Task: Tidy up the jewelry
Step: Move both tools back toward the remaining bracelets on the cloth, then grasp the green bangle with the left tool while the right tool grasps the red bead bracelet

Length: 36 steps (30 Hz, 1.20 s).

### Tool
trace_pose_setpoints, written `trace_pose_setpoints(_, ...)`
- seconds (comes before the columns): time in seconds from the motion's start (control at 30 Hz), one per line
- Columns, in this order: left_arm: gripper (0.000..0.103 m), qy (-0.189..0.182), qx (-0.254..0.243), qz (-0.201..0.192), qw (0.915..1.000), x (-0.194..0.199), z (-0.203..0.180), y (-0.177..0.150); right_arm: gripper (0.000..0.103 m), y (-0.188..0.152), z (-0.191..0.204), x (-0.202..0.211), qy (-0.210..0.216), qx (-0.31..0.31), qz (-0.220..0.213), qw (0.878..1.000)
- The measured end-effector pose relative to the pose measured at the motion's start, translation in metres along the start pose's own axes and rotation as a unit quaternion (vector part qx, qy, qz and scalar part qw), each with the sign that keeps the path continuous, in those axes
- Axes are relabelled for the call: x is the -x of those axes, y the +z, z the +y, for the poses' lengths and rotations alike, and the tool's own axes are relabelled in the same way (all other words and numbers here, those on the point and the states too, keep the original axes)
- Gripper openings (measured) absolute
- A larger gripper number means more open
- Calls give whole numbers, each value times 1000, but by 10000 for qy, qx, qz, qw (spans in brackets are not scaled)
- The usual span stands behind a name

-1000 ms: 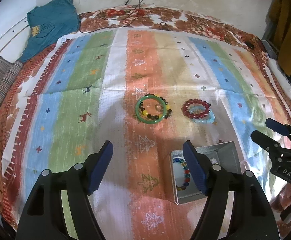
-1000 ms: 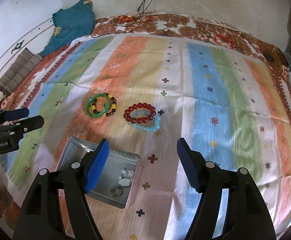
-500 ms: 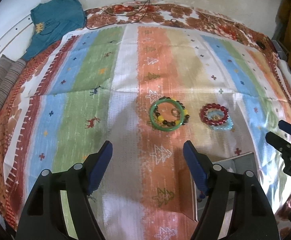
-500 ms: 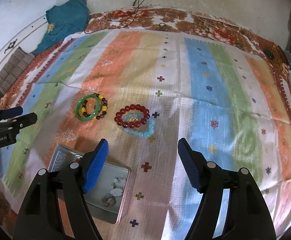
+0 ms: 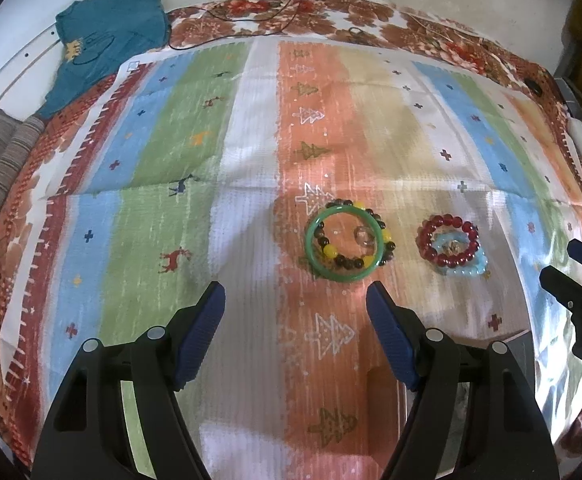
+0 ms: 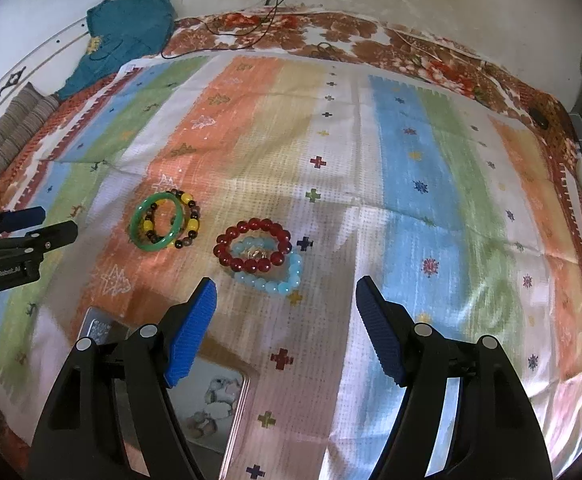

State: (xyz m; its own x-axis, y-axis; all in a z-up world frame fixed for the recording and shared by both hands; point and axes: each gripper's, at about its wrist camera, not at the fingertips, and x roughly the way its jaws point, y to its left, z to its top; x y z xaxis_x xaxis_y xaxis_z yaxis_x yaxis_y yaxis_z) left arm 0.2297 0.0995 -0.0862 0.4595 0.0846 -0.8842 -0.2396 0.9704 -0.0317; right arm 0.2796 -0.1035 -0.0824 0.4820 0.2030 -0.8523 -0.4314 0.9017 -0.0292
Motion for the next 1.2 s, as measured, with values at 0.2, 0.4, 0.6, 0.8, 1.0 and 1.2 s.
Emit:
trace_pose_setpoints(0.2,73,-10,17,54,10000,-16,-1,9,72,4,-4,-16,-32,-29,129,9999)
trace_pose_setpoints(0.4,73,-15,26,92,10000,-27,0,16,72,10,-8,-31,-34,-86,248,9997)
trace_pose_setpoints(0.6,73,-15,16,176,9998,-42,3,21,72,16,-7,-45,-62,-89,345,9993)
trace_pose_setpoints(0.8,72,-69,-3,292,9996,-54,5,23,72,19,-8,-61,-226,-15,465,9987)
trace_pose_setpoints(1.0,67,-146,-12,370,9992,-65,4,28,72,25,-8,-75,-174,-46,549,9983)
trace_pose_setpoints(1.2,59,-212,-74,468,9987,-80,2,32,72,28,-3,-85,-264,53,549,9981)
